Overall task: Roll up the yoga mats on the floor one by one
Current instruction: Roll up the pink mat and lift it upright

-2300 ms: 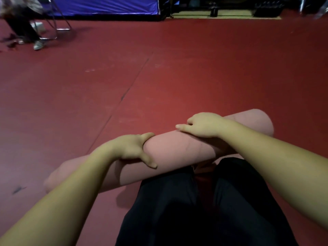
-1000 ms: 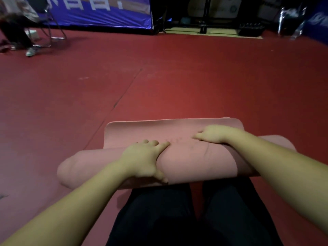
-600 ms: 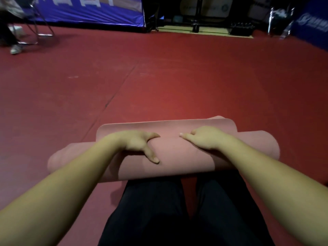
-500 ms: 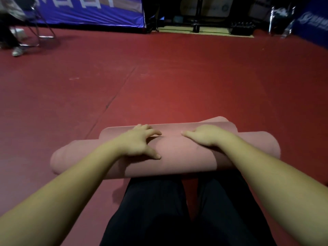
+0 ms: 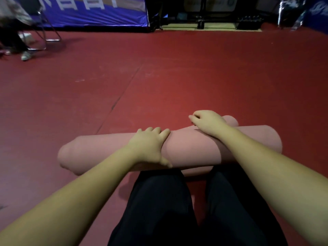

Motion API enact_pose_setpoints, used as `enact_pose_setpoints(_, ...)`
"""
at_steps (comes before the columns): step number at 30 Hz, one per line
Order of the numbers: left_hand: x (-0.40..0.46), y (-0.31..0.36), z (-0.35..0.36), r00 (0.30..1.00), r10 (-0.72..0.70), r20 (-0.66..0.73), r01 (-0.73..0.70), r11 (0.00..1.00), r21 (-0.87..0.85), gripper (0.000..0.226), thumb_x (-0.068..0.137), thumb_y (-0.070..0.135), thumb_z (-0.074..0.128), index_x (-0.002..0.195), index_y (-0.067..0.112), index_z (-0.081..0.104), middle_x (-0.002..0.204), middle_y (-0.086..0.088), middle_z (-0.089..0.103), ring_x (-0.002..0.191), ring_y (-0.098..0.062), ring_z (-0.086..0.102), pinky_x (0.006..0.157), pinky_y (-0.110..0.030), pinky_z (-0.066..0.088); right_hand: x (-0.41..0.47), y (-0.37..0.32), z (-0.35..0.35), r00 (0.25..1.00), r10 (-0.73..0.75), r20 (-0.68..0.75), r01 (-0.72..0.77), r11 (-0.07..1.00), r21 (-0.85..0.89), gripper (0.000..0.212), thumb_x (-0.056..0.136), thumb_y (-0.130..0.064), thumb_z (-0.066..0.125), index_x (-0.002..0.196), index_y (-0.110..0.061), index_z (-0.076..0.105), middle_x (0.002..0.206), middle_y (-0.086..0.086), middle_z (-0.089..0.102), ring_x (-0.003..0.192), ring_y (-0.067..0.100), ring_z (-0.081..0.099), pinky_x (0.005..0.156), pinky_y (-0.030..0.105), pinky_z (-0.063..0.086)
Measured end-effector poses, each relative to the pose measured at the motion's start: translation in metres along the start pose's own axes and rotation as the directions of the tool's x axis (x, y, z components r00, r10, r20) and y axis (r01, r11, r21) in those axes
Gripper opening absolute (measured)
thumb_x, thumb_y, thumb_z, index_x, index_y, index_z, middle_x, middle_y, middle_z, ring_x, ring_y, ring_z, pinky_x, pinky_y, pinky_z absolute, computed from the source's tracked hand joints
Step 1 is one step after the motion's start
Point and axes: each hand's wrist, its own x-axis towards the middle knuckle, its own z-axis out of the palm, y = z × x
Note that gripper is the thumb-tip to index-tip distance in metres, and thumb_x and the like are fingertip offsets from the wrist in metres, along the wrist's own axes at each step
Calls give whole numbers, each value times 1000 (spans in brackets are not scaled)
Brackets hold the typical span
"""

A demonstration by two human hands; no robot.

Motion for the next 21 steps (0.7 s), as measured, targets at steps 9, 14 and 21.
enact_pose_setpoints(9, 77, -22, -38, 879, 98, 467, 150, 873, -464, 92, 63, 56, 85, 140, 27, 44, 130, 3, 58, 114, -21, 57, 103, -41, 46, -35, 33, 29, 999, 44, -15, -44, 997, -57, 67, 90, -69, 22, 130, -30, 58, 135, 1, 60, 122, 27, 54, 102, 40, 42)
enact_pose_setpoints(14, 101, -30, -39, 821, 123, 557, 320, 710, -628, 79, 59, 45, 90, 128, 25, 58, 117, -3, 70, 102, -27, 70, 95, -49, 54, -3, 39, 11, 976, 102, 192, -91, 994, -62, 88, 84, -82, 10, 135, -27, 55, 140, 4, 56, 126, 28, 52, 103, 48, 43)
enact_pose_setpoints(21, 97, -50, -36, 814, 178, 553, 405, 508, -760, 78, 56, 44, 88, 127, 24, 61, 117, -7, 72, 105, -32, 69, 99, -53, 50, 12, 25, -10, 974, -93, -208, 68, 990, -127, 47, 98, -52, 37, 104, -19, 69, 109, 6, 66, 104, 30, 58, 86, 38, 44)
